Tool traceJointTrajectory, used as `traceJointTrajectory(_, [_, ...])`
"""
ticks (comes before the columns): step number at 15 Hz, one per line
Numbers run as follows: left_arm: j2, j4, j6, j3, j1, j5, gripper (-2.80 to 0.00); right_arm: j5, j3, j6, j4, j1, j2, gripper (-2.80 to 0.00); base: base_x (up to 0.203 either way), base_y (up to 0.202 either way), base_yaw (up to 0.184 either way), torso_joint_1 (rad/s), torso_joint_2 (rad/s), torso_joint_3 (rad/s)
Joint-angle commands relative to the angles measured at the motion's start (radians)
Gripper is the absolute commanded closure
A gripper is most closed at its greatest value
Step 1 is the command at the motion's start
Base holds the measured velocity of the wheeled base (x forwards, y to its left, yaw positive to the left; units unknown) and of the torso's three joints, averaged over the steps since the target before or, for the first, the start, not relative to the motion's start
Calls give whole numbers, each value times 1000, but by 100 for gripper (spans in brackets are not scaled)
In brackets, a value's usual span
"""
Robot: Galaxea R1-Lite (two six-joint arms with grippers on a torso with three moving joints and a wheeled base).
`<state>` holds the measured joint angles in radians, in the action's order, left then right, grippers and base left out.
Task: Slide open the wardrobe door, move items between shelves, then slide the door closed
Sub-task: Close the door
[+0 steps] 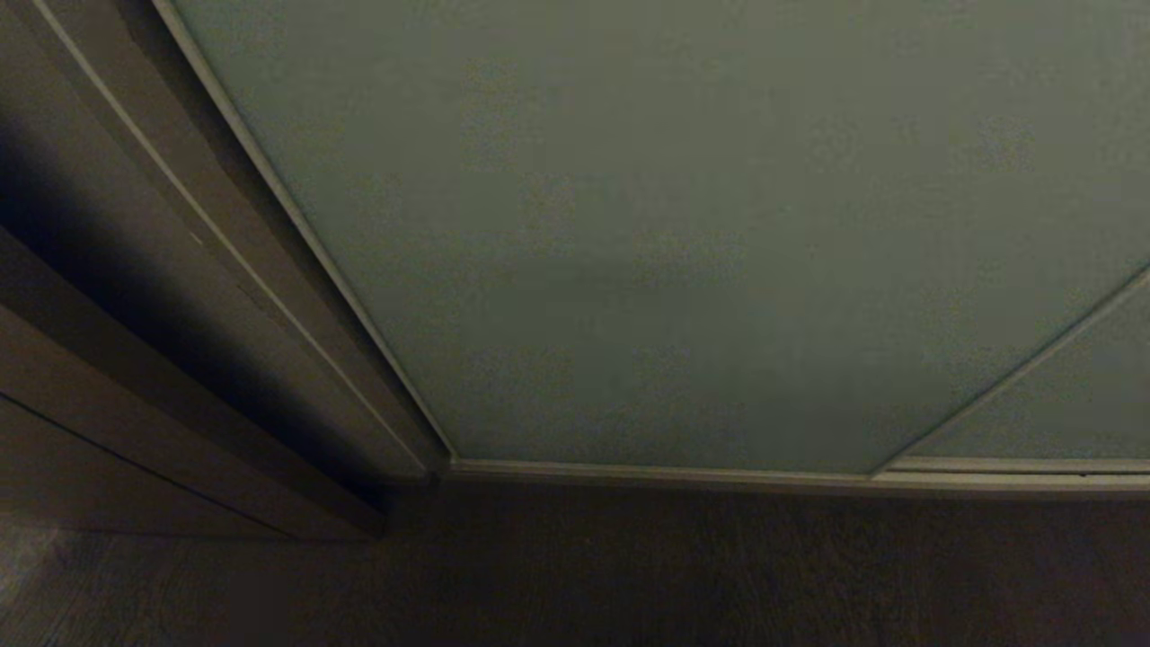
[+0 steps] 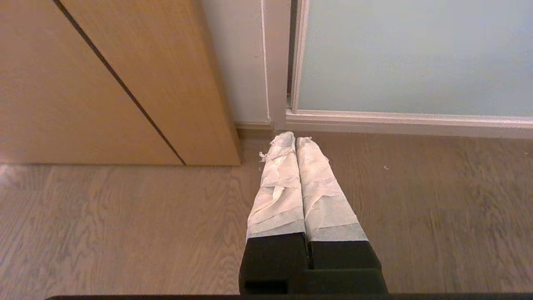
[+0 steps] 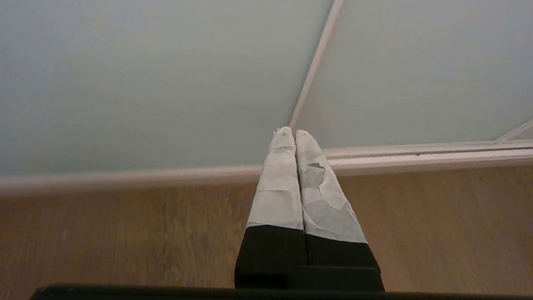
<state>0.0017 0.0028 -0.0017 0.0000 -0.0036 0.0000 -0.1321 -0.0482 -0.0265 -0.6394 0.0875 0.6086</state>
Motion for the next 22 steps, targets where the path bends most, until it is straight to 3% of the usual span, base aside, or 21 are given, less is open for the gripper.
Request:
traceJointTrajectory(1, [1,0,0,0,1,0,0,2,36,-8,205,-29,-274,0,0,0,0,0,0,0])
traceJointTrajectory(3, [1,-1,-1,0,0,0,0,29,44,-15,428,-46,-394,0,0,0,0,0,0,0])
traceJointTrajectory(5, [1,0,-1,0,0,0,0,123,47,-11,563,-77,-496,0,0,0,0,0,0,0])
traceJointTrajectory(6, [1,-1,-2,0,-1,0,0,134,48,-12,599,-80,-566,0,0,0,0,0,0,0])
traceJointTrajectory(22, [1,-1,-3,0,0,0,0,137,49,11,650,-86,-607,0,0,0,0,0,0,0])
